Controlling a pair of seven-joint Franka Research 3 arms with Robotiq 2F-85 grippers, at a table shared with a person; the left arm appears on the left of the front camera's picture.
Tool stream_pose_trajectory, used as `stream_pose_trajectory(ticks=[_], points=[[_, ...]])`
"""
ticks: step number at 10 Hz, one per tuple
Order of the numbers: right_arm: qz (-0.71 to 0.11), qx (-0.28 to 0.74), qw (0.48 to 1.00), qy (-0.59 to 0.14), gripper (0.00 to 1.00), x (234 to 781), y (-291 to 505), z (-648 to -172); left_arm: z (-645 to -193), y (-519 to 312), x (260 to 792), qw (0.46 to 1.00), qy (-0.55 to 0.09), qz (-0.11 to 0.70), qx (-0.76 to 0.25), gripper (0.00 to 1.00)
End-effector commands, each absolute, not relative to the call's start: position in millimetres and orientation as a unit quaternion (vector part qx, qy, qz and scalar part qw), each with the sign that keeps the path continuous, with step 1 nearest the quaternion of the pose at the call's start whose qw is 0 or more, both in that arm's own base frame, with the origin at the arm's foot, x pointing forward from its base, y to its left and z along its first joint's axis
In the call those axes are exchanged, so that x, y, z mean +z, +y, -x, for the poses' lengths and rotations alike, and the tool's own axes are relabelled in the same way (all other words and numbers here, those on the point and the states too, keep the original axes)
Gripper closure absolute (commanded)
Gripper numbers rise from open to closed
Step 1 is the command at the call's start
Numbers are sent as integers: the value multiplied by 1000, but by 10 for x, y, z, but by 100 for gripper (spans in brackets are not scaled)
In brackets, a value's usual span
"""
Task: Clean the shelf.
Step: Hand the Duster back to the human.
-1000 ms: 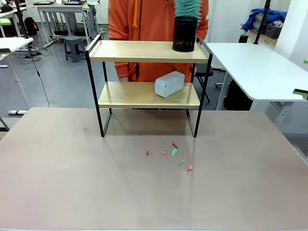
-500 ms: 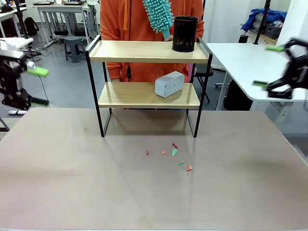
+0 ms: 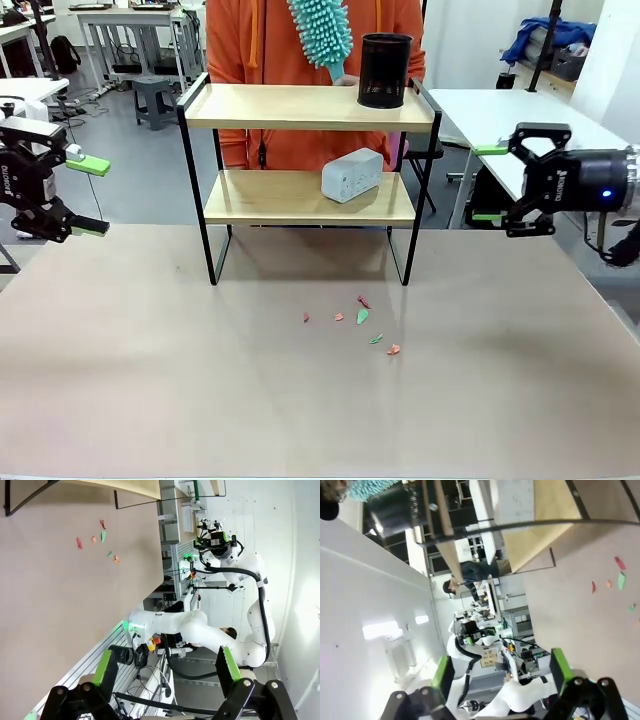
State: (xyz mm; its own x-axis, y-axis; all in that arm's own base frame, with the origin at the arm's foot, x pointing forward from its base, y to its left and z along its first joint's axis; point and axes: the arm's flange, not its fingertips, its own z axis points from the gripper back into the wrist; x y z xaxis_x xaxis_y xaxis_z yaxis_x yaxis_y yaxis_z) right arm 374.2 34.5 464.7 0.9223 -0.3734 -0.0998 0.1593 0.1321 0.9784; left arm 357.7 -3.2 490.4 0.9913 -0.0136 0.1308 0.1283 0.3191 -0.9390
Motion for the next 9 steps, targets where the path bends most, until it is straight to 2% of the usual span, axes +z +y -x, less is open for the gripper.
stream_pose_trajectory(ticks=[1, 9], points=[[-652, -181, 731, -91, 0, 4721, 336, -3743, -3564, -18, 4928, 809, -52, 583, -46, 0], [-652, -181, 731, -91, 0, 4721, 336, -3743, -3564, -18, 4928, 809, -52, 583, -46, 0]])
